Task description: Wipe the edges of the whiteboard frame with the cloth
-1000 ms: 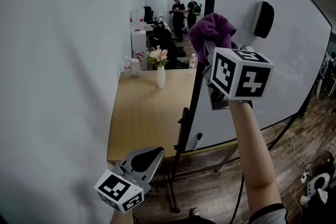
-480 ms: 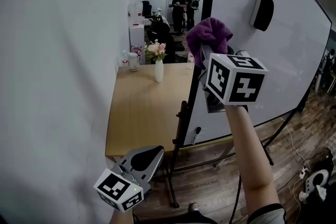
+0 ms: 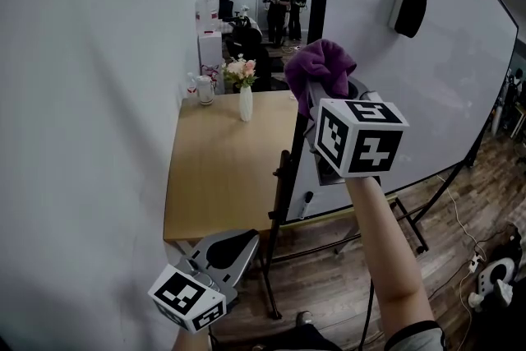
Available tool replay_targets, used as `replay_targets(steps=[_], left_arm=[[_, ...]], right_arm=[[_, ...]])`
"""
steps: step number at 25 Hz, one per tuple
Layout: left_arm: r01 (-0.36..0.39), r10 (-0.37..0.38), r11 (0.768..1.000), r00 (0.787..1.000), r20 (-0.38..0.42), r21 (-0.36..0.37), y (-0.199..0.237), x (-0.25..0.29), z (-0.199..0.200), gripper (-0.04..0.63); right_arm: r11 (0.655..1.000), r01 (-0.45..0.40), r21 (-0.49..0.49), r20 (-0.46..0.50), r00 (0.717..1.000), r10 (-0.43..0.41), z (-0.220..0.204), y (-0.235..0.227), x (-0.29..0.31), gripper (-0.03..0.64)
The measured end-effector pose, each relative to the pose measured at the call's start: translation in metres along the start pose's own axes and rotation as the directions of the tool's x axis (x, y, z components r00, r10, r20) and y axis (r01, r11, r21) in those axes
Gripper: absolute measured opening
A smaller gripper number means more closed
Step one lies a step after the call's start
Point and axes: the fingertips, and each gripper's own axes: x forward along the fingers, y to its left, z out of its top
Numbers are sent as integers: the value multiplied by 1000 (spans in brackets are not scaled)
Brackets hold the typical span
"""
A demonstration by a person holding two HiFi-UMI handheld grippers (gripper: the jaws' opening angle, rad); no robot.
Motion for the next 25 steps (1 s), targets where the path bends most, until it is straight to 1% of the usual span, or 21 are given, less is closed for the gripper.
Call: replay_targets(steps=[10, 25], left_arm=[[15, -15, 1000, 1000, -25, 1, -11, 3, -11, 17], [13, -15, 1000, 999, -39, -28, -19, 0, -25, 17]], right_arm=[[1000, 8, 18, -41, 999, -7, -36, -2, -3, 63], [1000, 24, 21, -82, 996, -22, -74, 1, -9, 63]])
